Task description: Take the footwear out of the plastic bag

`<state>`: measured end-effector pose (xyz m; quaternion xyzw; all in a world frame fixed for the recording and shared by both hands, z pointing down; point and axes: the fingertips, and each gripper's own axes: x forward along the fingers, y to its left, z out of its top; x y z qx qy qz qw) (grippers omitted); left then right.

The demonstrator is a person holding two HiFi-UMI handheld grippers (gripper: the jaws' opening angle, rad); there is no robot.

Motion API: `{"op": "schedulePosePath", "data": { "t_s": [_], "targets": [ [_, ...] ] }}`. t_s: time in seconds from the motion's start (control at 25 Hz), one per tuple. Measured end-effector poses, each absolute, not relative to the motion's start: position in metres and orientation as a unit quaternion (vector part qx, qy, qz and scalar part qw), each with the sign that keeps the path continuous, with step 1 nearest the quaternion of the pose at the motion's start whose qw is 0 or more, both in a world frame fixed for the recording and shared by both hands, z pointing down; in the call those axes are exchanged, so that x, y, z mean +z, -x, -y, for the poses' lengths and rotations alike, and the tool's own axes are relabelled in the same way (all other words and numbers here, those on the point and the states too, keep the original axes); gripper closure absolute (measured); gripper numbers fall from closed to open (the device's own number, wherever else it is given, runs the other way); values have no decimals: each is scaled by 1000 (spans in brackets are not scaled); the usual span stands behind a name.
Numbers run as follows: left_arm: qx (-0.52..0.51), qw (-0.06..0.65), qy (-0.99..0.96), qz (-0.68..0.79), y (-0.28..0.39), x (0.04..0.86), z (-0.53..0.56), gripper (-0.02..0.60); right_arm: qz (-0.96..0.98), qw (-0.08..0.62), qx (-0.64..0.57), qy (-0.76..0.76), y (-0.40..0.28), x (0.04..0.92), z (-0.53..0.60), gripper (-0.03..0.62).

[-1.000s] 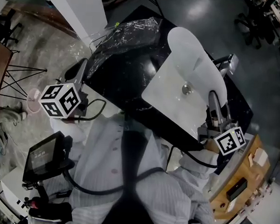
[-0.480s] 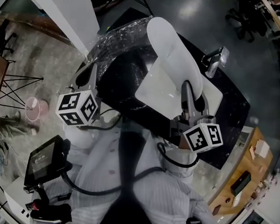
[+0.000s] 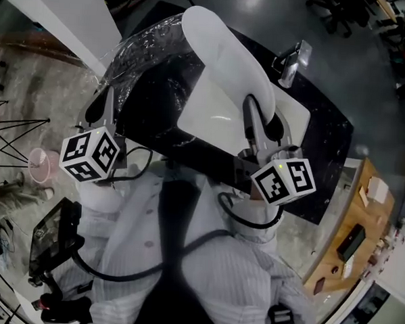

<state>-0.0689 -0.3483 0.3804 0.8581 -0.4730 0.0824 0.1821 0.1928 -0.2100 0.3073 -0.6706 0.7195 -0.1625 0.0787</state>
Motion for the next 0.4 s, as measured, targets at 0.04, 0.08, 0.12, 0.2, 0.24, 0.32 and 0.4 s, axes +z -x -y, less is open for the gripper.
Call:
{"op": "schedulePosePath", "data": {
  "t_s": [0.04, 0.08, 0.12, 0.2, 0.24, 0.32, 0.4],
  "targets": [
    [83, 181, -858, 474, 69, 380, 348, 581, -720, 78, -162, 671, -193, 307, 209, 503],
    [83, 180, -858, 474, 69, 379, 348, 581, -720, 76, -161, 671, -193, 308, 209, 503],
    [83, 180, -857, 475, 69, 379, 348, 581, -719, 76, -162, 671, -194, 308, 208, 503],
    [83, 181, -857, 476, 69, 379, 348, 581, -718, 79, -166, 672, -196, 309, 208, 503],
    [84, 182, -857, 476, 68, 379, 348, 581, -717, 80, -167, 672, -197, 309, 208, 503],
    [85, 183, -856, 476, 68, 380, 347, 581, -717, 81, -169, 672, -198, 310, 207, 503],
    [86, 184, -856, 476, 69, 381, 347, 581, -717, 82, -170, 671, -199, 311, 207, 503]
  ]
}}
